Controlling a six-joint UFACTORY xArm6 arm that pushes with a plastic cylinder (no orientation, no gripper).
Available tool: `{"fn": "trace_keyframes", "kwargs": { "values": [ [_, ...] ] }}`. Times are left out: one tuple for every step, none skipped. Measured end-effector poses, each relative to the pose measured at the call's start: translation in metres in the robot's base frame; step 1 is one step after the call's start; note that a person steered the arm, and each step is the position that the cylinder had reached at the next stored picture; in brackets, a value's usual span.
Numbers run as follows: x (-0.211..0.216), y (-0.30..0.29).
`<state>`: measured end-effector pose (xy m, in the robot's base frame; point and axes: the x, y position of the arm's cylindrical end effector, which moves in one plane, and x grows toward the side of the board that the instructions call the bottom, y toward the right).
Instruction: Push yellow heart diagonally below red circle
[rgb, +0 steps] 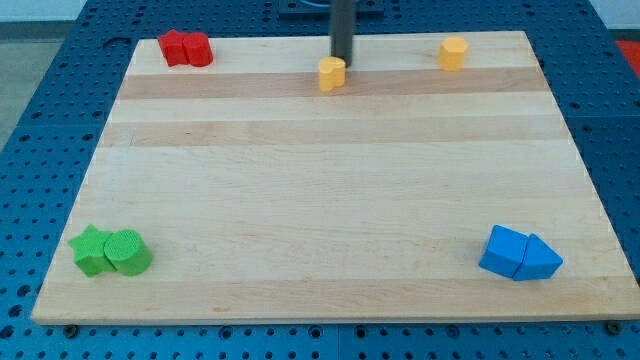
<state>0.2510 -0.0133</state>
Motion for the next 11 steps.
{"fn": "trace_keyframes", "kwargs": {
  "values": [
    [0.000,-0.024],
    [-0.002,0.012],
    [-0.002,0.044],
    [0.018,0.031],
    [0.039,-0.021],
    [0.040,-0.068],
    [0.040,-0.084],
    [0.047,-0.054],
    [0.062,-0.037],
    [0.076,-0.049],
    [0.077,-0.076]
  ]
}}
